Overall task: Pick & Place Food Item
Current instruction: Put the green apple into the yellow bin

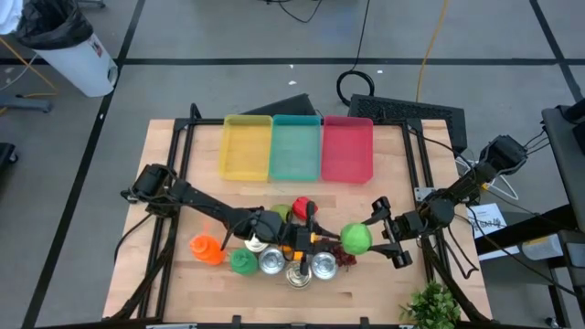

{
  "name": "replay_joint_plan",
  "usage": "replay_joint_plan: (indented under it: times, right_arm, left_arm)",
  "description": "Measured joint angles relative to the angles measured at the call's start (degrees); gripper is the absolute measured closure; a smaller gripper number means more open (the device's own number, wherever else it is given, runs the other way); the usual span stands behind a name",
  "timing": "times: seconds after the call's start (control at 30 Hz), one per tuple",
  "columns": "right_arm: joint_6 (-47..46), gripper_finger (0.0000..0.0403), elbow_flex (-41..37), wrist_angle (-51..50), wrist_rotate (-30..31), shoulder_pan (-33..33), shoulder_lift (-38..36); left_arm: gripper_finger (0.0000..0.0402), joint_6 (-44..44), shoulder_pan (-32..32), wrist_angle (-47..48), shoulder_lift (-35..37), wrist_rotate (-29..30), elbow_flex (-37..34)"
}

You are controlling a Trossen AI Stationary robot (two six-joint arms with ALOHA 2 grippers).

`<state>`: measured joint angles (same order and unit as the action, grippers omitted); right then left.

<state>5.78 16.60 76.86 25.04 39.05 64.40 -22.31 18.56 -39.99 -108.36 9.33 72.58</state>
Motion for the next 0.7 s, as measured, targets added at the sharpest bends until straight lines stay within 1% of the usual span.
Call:
replay_joint_plan:
  times: [0.3, 0.4, 0.47, 0.63, 0.7]
  right_arm:
    - [0.0, 0.0139, 0.0, -0.2, 0.4, 0.0, 0.0]
    - [0.0, 0.0141, 0.0, -0.2, 0.5, 0.0, 0.0]
    - [0.0, 0.014, 0.0, -0.2, 0.5, 0.0, 0.0]
    - [-0.1, 0.012, 0.0, -0.1, 1.0, -0.1, 0.0]
    - [-0.1, 0.0112, -0.1, -0.2, 1.1, -0.1, 0.0]
  left_arm:
    - [0.0354, 0.3, -0.8, 0.7, 0.1, -0.3, 0.0]
    - [0.0384, 0.6, -0.9, 1.3, 0.1, 0.0, 0.0]
    - [0.0393, 1.5, -0.9, 1.5, 0.1, 0.4, 0.0]
    - [0.0398, 4.3, -0.7, 2.2, 0.1, 3.7, 0.0]
    - [0.0399, 4.4, -0.4, 4.3, 1.1, 5.7, 0.0]
